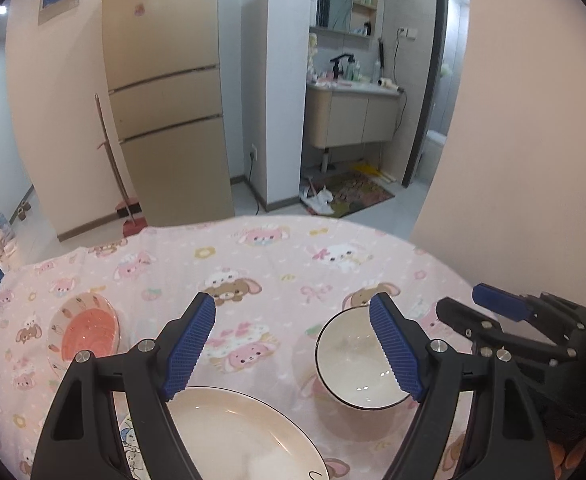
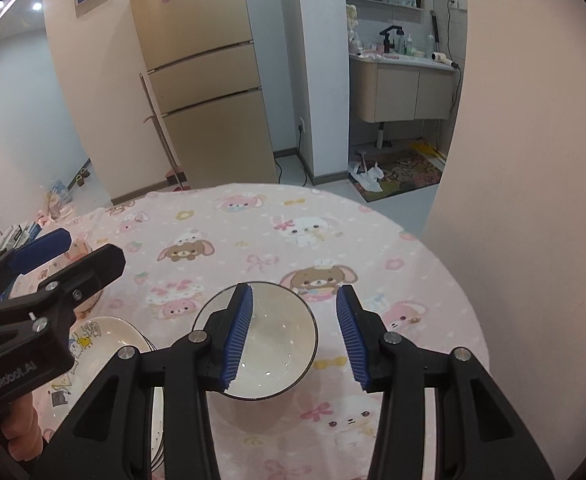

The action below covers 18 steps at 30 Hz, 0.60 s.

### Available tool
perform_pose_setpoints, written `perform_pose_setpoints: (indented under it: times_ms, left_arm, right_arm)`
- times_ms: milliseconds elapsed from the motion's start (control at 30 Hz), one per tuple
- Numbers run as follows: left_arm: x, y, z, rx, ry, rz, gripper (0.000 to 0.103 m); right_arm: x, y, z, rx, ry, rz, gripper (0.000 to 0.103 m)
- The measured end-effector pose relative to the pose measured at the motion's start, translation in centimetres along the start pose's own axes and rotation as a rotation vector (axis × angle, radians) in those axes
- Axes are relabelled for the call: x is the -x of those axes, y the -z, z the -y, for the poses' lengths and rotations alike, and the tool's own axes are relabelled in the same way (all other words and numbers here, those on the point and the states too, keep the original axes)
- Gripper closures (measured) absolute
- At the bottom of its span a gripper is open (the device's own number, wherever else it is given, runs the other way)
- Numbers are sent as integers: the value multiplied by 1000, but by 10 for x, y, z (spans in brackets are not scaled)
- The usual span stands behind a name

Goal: Organize plates and bowls
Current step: 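Move both grippers down to the rim of a white black-rimmed bowl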

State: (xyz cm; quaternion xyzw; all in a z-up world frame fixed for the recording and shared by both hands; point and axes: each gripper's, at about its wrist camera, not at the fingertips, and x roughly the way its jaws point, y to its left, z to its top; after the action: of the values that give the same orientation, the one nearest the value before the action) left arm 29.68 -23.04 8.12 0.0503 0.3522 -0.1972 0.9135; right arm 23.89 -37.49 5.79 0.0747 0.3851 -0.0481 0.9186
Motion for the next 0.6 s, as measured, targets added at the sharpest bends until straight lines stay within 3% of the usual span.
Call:
perform_pose_setpoints:
  times_ms: [200,333,600]
  left_arm:
    - [-42,10,-1,-9,6,-114,21]
    - [-77,22,2,-13,-1,-207,28]
    - [-108,35,7,-23,4,-284,32]
  right_arm:
    - [-24,13,0,-2,-5,-50,60]
    - [-41,19,6,-28,16,-83,60]
    - [-73,29,18,-44,27,-184,60]
